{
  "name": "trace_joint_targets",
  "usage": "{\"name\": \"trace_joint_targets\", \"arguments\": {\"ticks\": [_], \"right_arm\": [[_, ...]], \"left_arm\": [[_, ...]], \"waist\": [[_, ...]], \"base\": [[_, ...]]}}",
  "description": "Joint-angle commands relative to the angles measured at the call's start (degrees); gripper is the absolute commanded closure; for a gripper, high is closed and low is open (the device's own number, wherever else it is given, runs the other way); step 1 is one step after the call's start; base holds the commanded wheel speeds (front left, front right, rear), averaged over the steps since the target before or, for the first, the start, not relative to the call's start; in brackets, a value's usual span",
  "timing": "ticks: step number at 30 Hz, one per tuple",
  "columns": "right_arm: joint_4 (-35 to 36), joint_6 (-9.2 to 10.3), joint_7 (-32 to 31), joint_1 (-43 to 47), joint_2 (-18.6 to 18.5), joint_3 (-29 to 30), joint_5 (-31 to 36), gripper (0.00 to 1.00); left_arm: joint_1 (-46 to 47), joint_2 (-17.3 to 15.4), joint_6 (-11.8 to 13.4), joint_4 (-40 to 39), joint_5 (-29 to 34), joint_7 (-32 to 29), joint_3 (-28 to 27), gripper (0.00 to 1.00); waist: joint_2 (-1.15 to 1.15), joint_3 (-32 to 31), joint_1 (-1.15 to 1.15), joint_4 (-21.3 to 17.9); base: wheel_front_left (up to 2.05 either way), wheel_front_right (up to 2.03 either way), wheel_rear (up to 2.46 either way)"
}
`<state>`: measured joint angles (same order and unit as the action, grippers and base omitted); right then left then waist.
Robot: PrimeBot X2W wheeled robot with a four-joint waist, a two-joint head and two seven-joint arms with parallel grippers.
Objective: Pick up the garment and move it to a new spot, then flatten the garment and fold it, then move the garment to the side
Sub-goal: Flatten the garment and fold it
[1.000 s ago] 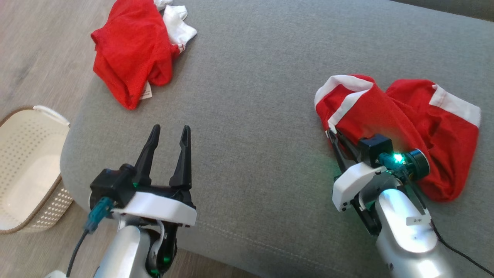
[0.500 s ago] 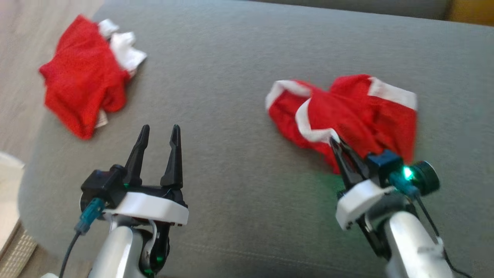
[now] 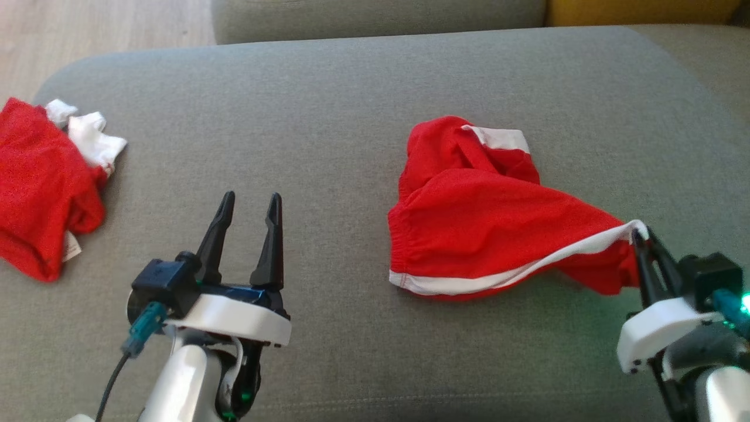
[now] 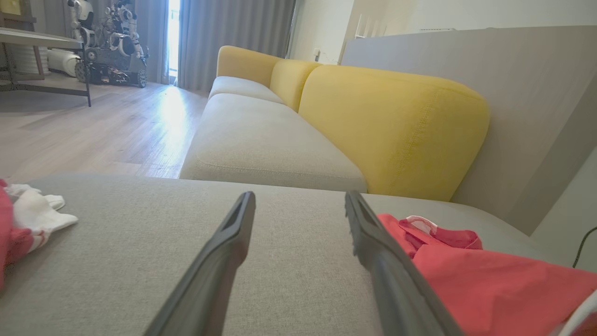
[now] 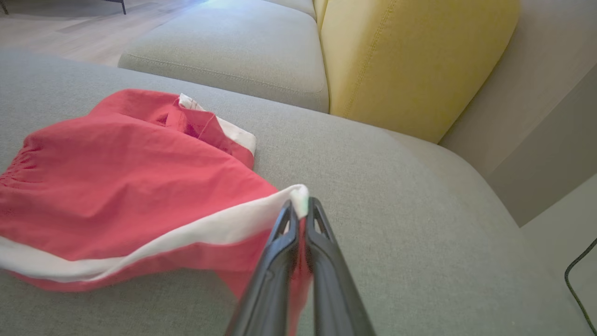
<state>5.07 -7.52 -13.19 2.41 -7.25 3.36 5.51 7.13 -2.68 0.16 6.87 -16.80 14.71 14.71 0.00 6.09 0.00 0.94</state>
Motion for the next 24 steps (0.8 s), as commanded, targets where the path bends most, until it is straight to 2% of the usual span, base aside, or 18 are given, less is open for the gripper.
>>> {"name": "trace_joint_targets", "arguments": {"ticks": [1, 9, 14, 19, 24], "right_arm": [[1.70, 0.03, 0.49, -0.70, 0.44, -1.26, -0.39, 1.00], [-2.18, 0.03, 3.58, 0.39, 3.03, -2.46, -0.02, 1.00], [-3.71, 0.03, 4.73, -0.01, 3.75, -1.89, 0.40, 1.00], [-4.40, 0.03, 5.18, -0.56, 4.02, -1.90, 0.60, 1.00], [-4.84, 0.03, 5.60, -1.13, 4.21, -2.21, 0.71, 1.00]], "left_arm": [[1.48, -0.20, -0.40, -1.47, 0.71, 0.29, -1.35, 0.00], [1.51, -0.20, -2.04, 0.20, 1.23, 0.29, 0.61, 0.00], [1.11, -0.20, -5.85, 6.66, -0.10, 0.29, 6.09, 0.00], [2.27, -0.20, -7.24, 12.82, -2.68, -0.35, 11.37, 0.00], [5.43, -0.24, -7.57, 17.88, -4.51, -0.71, 15.74, 0.00]], "waist": [[0.00, 0.34, 0.00, -0.74], [0.00, 1.40, 0.00, -1.35], [0.00, 1.29, 0.00, -1.91], [0.00, 1.21, 0.00, -2.30], [0.00, 1.55, 0.00, -2.69]], "base": [[0.00, 0.00, 0.00], [0.00, 0.00, 0.00], [0.00, 0.00, 0.00], [0.00, 0.00, 0.00], [0.00, 0.00, 0.00]]}}
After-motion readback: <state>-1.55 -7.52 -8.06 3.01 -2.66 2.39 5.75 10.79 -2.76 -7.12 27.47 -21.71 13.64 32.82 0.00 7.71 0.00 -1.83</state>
